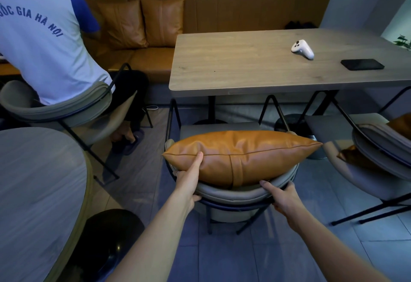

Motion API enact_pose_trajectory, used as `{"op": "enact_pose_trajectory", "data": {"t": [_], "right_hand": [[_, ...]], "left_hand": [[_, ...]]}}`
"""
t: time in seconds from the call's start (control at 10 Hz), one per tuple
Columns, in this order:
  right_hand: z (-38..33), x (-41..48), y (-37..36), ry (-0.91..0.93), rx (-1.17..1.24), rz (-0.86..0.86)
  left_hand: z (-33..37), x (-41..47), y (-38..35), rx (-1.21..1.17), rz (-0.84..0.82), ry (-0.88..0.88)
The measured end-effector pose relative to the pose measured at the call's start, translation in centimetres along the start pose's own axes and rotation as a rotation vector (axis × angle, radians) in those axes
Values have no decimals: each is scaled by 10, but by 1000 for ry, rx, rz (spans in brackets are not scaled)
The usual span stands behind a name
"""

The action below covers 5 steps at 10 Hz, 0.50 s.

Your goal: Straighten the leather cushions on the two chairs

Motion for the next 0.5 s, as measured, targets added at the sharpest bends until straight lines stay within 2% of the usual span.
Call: {"op": "enact_pose_trajectory", "data": {"t": [0.1,0.3,0.4,0.5], "right_hand": [[-8,-4,2,1,-116,5],[-44,-18,17,72,-848,-36],[-83,-33,17,199,-1108,-101],[-111,-41,15,303,-1147,-152]], "left_hand": [[-1,-1,0,56,3,-16],[-1,-3,29,822,-55,-166],[33,-14,36,1415,-54,-311],[67,-34,26,1610,-5,-386]]}}
Point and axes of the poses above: each hand's wrist, its own x-axis towards the middle knuckle, its own y-axis out of the back of the hand, z = x × y, the point moved 6 cm from there along x, towards the middle knuckle, and after that the axes turned 2 degrees about z, right-handed, at the moved point
